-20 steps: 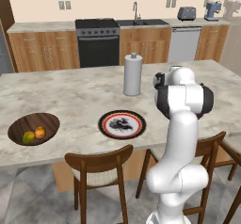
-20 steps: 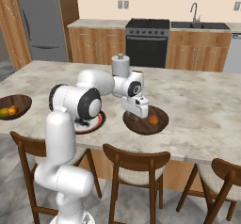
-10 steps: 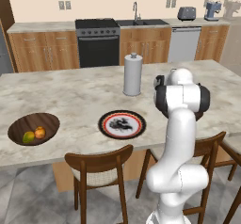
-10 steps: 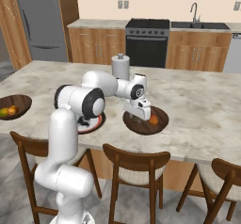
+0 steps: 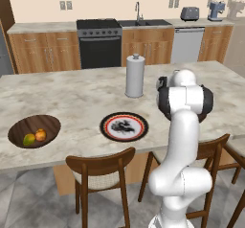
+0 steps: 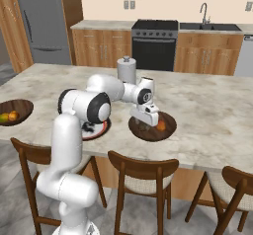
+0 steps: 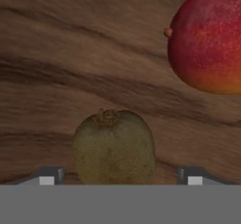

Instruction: Take the fruits from the plate on the dining counter and place two fruits in each bowl.

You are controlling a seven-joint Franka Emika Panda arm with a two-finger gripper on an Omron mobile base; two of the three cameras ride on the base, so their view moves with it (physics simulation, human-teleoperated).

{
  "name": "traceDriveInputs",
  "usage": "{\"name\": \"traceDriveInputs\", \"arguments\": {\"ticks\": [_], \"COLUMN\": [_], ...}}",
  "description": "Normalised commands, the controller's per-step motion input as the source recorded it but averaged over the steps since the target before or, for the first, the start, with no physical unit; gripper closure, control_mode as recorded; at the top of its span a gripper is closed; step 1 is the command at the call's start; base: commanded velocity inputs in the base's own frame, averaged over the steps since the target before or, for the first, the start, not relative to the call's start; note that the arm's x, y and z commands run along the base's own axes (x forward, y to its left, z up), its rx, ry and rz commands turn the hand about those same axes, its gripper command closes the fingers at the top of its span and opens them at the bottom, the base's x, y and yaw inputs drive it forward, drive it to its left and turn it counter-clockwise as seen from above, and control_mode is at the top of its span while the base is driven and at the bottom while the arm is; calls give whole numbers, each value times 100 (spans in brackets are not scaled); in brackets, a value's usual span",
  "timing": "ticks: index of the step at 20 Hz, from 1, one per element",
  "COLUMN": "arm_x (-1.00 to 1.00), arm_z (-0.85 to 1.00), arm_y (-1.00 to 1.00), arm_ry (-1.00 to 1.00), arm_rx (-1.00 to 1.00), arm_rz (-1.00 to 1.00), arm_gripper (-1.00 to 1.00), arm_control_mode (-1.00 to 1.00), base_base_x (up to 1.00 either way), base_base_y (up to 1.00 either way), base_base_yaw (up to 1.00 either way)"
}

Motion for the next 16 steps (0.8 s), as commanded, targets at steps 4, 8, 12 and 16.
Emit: {"name": "traceDriveInputs", "arguments": {"ticks": [4, 8, 12, 16], "arm_x": [-5, -54, -76, -88], "arm_z": [43, 74, 45, 28], "arm_y": [0, 1, 14, 32], "arm_ry": [0, -1, 0, -9], "arm_rx": [5, 0, 0, 0], "arm_rz": [0, 0, 0, 11], "arm_gripper": [-100, -100, -100, -100], "arm_control_mode": [-100, -100, -100, -100], "base_base_x": [0, 0, 0, 0], "base_base_y": [0, 0, 0, 0], "base_base_yaw": [0, 0, 0, 0]}}
